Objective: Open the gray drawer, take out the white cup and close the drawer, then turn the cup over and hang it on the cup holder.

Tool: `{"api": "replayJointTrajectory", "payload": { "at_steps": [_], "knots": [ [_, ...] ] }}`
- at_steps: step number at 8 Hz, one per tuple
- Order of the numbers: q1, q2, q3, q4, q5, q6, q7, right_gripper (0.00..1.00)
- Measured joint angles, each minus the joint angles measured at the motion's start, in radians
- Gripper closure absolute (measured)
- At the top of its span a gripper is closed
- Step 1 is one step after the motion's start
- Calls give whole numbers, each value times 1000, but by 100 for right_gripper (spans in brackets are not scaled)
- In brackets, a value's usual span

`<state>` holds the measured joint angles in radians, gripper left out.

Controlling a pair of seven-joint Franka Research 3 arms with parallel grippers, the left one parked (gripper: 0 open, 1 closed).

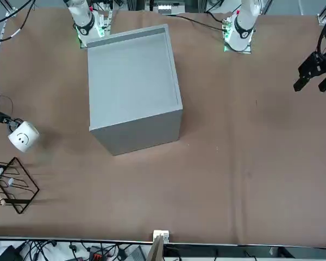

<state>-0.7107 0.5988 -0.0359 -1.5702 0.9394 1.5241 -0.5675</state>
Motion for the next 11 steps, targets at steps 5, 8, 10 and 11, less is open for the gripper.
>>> {"api": "replayJointTrajectory", "payload": {
  "at_steps": [5, 8, 10, 11],
  "knots": [
    [8, -1, 14, 53, 50, -12, 236, 81],
    [2, 24, 14, 53, 108, -13, 400, 81],
    [0, 35, 13, 53, 147, -25, 526, 81],
    [-2, 45, 11, 53, 180, -32, 595, 81]
  ]
}}
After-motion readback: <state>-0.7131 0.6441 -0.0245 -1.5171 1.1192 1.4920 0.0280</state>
